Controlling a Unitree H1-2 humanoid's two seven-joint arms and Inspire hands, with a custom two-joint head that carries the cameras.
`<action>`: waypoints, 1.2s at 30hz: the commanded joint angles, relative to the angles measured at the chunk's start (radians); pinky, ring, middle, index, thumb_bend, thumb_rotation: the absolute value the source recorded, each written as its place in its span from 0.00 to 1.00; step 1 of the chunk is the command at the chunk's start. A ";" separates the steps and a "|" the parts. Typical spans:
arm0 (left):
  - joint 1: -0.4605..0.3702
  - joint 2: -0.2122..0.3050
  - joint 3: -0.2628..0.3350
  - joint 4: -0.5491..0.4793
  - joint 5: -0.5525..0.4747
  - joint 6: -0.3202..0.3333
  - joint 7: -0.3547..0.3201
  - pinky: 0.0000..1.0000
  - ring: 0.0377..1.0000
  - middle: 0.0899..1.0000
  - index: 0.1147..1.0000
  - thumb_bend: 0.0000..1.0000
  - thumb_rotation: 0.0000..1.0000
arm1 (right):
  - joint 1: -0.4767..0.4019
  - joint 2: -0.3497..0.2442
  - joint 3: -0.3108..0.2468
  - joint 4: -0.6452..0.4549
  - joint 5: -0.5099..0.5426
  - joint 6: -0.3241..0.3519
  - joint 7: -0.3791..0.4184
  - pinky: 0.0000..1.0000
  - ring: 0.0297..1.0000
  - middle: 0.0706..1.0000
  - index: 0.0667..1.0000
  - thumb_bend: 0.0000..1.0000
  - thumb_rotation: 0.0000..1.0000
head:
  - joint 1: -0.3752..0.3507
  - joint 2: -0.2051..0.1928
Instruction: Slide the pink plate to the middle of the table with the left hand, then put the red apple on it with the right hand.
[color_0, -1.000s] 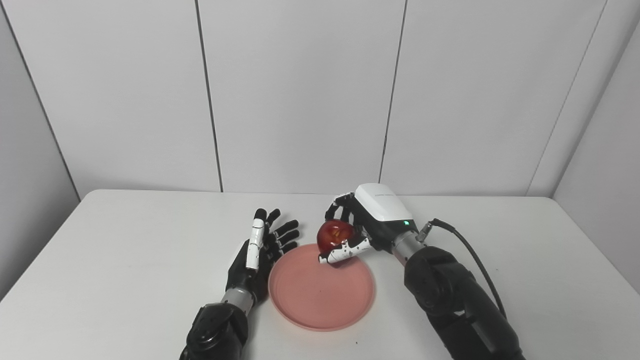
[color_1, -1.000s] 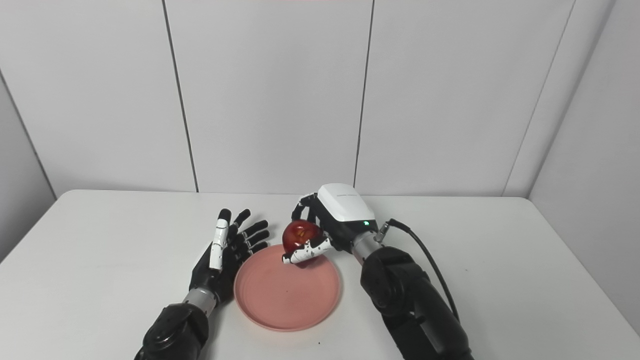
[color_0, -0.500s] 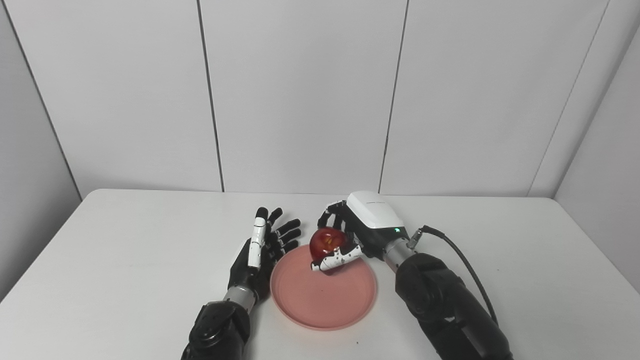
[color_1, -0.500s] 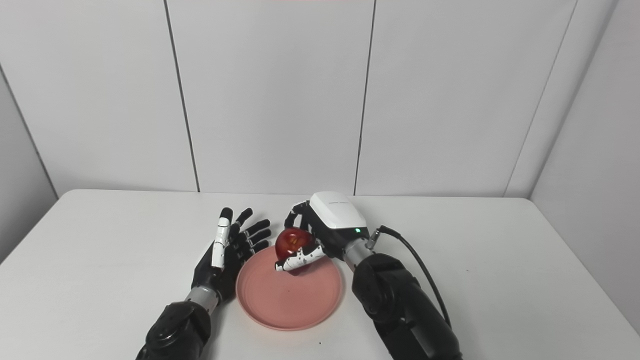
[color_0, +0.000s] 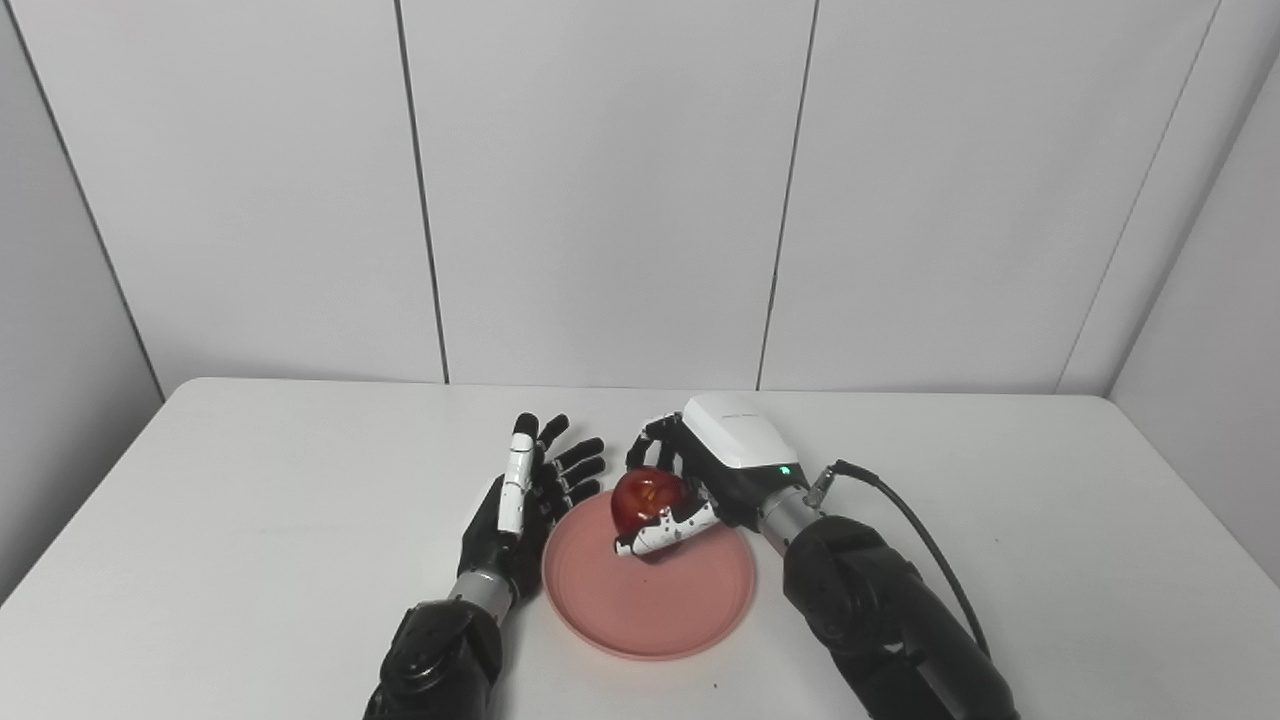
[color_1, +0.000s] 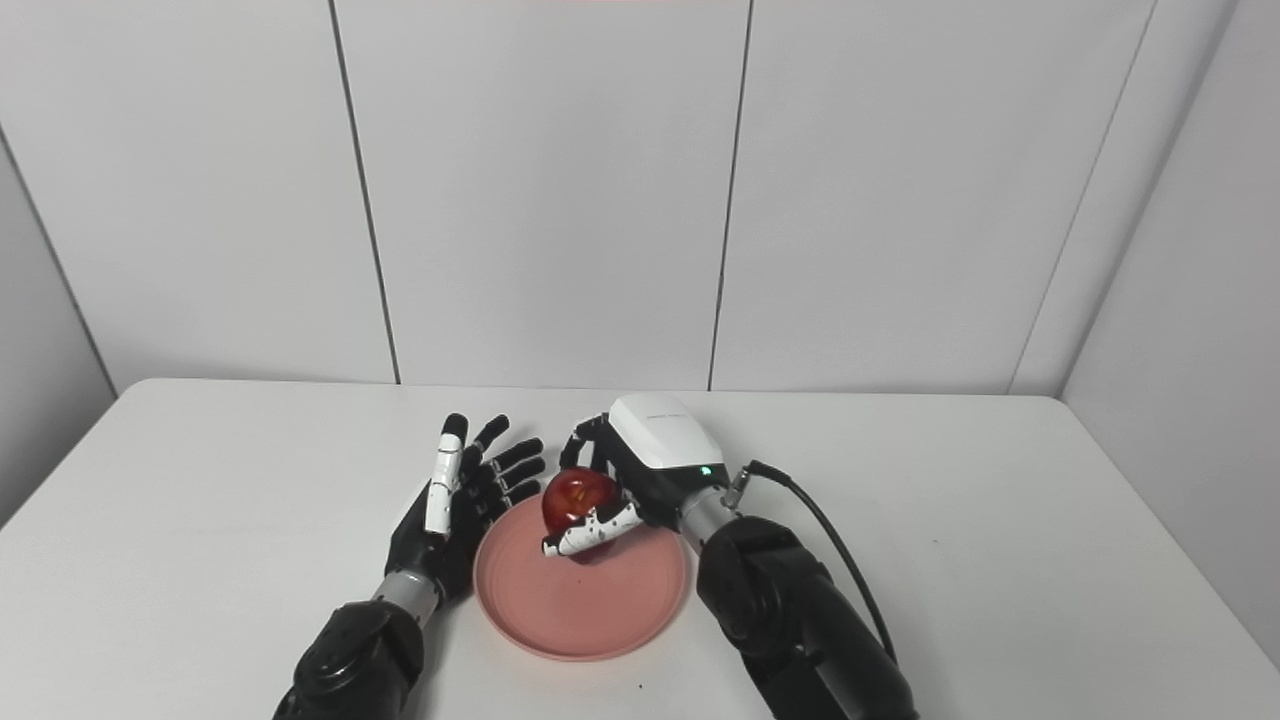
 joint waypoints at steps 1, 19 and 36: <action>0.047 -0.006 -0.002 0.066 0.017 0.058 0.029 0.86 0.82 0.77 0.91 0.66 0.98 | -0.039 0.006 0.001 -0.027 -0.009 -0.013 -0.015 0.23 0.28 0.35 0.45 0.50 0.16 | 0.002 0.002; 0.053 -0.005 -0.003 0.057 0.015 0.068 0.027 0.86 0.83 0.77 0.91 0.66 0.98 | -0.029 0.010 0.036 -0.018 -0.031 -0.008 -0.016 0.22 0.27 0.33 0.45 0.50 0.17 | 0.001 0.004; 0.052 -0.002 -0.004 0.066 0.013 0.068 0.022 0.85 0.83 0.81 0.91 0.66 0.98 | -0.035 -0.006 0.025 -0.032 -0.037 0.008 0.016 0.52 0.62 0.68 0.66 0.99 0.70 | -0.001 0.004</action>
